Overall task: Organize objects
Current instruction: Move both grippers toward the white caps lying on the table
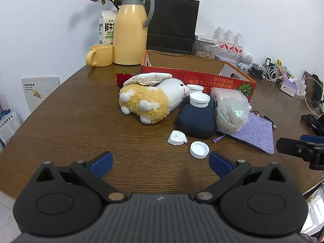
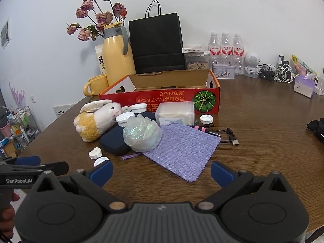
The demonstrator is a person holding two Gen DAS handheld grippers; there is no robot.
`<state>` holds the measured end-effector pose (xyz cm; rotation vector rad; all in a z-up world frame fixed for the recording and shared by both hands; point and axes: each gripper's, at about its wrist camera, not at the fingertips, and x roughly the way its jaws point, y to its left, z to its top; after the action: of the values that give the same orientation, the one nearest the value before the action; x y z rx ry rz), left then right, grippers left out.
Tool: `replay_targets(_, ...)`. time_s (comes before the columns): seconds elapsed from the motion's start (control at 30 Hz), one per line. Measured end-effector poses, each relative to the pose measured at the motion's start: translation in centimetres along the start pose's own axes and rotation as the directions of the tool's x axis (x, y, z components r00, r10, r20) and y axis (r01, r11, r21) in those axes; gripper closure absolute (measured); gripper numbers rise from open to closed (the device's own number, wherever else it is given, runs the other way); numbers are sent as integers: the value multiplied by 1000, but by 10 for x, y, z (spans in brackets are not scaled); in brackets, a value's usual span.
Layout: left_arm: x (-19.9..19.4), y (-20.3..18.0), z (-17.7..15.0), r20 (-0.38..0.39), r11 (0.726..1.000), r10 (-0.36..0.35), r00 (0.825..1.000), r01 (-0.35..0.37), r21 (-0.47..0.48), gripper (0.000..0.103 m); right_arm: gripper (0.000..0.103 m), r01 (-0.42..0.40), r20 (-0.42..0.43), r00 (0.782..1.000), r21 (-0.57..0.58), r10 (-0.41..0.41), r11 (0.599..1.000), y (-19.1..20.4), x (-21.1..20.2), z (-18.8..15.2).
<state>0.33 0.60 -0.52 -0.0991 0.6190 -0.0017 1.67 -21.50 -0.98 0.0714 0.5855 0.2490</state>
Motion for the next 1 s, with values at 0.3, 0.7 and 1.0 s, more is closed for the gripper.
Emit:
replay_targets(0.3, 1, 2, 0, 1, 1000, 3, 1000, -3, -5, 0, 0, -1, -1, 1000, -2, 1, 1000, 1, 1, 0)
replay_targets(0.7, 2, 3, -2, -3, 1000, 2, 1000, -2, -8, 0, 0, 2, -2, 1000, -6, -2, 1000, 2, 1, -1)
replay_targets(1.0, 2, 2, -4, -5, 1000, 4, 1000, -4, -10, 0, 0, 3, -4, 1000, -6, -3, 1000, 2, 2, -2)
